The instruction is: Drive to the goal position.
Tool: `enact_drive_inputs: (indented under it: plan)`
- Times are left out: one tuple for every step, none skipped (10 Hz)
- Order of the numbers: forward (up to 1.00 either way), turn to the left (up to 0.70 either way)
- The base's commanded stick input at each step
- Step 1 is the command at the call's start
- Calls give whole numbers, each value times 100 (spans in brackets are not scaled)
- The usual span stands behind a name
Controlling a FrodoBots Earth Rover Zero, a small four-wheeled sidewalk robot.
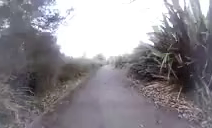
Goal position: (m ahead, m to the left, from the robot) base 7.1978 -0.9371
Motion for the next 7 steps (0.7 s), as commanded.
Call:
enact_drive_inputs:
  plan:
    - [70, 0]
    - [70, 0]
    - [70, 0]
    - [70, 0]
    - [70, 0]
    - [70, 0]
    - [70, -6]
